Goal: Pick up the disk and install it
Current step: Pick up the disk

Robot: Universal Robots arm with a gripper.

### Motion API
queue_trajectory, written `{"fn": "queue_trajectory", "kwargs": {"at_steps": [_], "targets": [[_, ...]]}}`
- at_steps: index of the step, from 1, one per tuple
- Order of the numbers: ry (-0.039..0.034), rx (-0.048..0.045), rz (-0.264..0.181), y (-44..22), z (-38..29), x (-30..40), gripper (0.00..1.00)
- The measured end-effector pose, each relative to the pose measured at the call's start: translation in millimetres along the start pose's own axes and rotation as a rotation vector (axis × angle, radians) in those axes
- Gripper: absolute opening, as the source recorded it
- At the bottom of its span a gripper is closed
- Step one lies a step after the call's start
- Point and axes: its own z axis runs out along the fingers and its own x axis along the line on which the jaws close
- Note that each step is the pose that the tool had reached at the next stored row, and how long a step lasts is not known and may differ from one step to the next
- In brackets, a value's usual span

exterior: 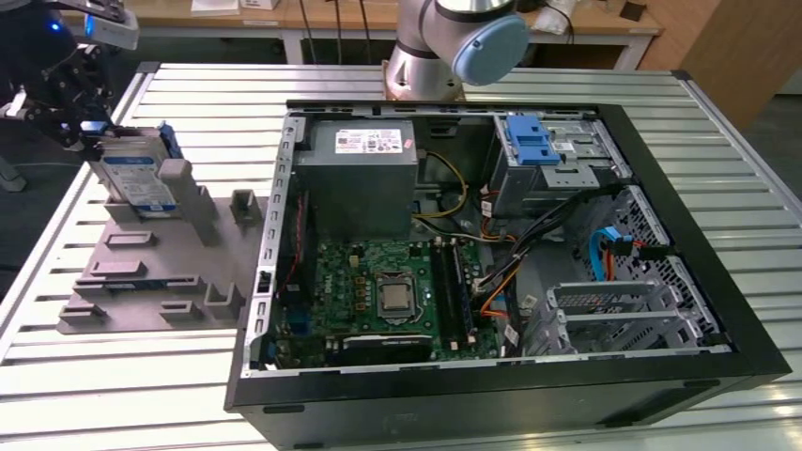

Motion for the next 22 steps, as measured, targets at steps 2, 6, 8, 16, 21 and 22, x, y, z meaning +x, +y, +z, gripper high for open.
{"fn": "queue_trajectory", "kwargs": {"at_steps": [2, 6, 8, 16, 21, 22], "targets": [[0.0, 0.0, 0.0, 0.0, 0.0, 0.0, 0.51], [0.0001, 0.0, 0.0, 0.0, 0.0, 0.0, 0.51], [0.0001, 0.0, 0.0, 0.0, 0.0, 0.0, 0.52], [0.0015, 0.0003, 0.0, 0.0, 1.0, 0.0, 0.58], [0.002, 0.0003, 0.0, 0.0, 2.8, 0.1, 0.58], [0.0021, 0.0002, 0.0, 0.1, 3.2, 0.1, 0.58]]}}
